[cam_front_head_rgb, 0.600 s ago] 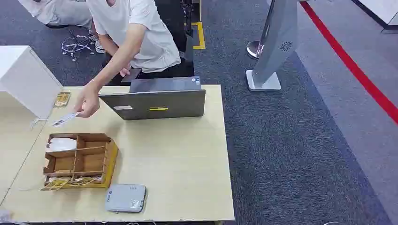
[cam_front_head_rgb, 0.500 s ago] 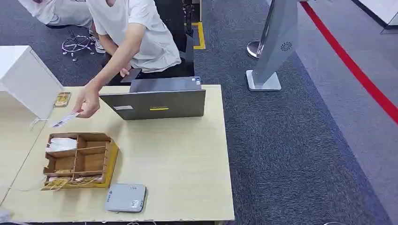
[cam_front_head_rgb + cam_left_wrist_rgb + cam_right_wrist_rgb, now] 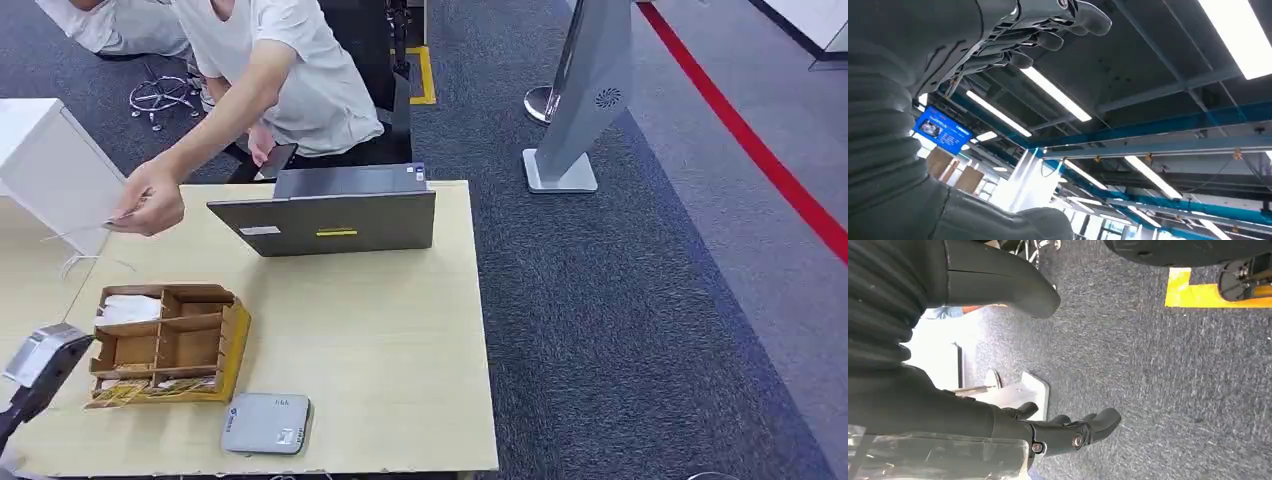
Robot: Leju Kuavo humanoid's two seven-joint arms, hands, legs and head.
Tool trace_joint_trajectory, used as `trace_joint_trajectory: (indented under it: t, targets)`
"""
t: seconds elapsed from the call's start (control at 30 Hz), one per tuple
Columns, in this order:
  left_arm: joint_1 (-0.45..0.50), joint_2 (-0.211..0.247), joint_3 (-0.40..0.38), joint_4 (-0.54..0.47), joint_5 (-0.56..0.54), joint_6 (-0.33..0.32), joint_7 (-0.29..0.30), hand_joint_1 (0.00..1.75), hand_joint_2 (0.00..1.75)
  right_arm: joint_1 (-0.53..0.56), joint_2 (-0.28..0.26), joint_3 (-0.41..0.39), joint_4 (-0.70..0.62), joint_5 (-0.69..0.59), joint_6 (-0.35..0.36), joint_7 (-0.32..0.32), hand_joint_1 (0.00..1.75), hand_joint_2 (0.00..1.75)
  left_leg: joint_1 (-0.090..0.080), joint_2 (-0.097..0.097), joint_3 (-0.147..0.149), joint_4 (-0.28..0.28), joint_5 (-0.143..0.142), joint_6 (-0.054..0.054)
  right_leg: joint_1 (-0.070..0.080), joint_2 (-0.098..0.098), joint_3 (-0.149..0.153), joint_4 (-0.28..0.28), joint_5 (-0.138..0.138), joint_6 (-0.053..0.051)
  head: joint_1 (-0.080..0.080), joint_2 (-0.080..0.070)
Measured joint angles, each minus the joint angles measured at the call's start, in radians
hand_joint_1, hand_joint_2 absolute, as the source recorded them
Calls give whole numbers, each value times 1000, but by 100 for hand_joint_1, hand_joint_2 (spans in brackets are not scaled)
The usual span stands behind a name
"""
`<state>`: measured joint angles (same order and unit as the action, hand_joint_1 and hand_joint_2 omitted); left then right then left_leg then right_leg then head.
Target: Pass the card to the sensor for recognition and then transmit it.
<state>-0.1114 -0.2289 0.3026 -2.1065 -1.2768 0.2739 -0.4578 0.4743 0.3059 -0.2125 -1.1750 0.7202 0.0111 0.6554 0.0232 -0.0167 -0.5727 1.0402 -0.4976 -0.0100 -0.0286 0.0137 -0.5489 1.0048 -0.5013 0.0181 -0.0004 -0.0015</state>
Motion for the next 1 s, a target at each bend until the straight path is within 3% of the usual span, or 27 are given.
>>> trace_joint_trajectory:
  t: [0.17,0.23,0.37,0.43,0.5,1.0]
  targets:
    - [-3,15,-33,1,-35,-26,29,0,175,-2,0,-8,6,-2,-2,0,0,175,0,0,0,0,0,0,0,0,0,0,0,0,0,0]
    - [-12,31,-54,14,-109,-93,100,0,175,-1,0,-7,6,-15,-16,0,0,175,0,0,0,0,0,0,0,0,-2,0,0,0,0,0]
    - [-50,63,-117,89,-253,-289,268,0,175,9,0,0,-16,-37,-27,0,0,175,0,0,0,0,0,0,0,0,-1,0,0,0,0,0]
    - [-61,79,-152,131,-256,-377,339,0,175,24,0,14,-54,-41,0,0,0,175,0,0,0,0,1,-1,0,0,-1,0,1,-1,0,0]
    - [-64,90,-183,159,-257,-414,378,0,175,32,0,21,-85,-40,16,0,0,175,0,1,0,0,1,-1,0,2,-1,0,1,-1,0,0]
    - [-50,98,-254,183,-257,-482,400,0,175,61,0,26,-198,-32,42,0,0,175,0,1,-1,0,1,0,0,2,-2,0,1,-1,0,0]
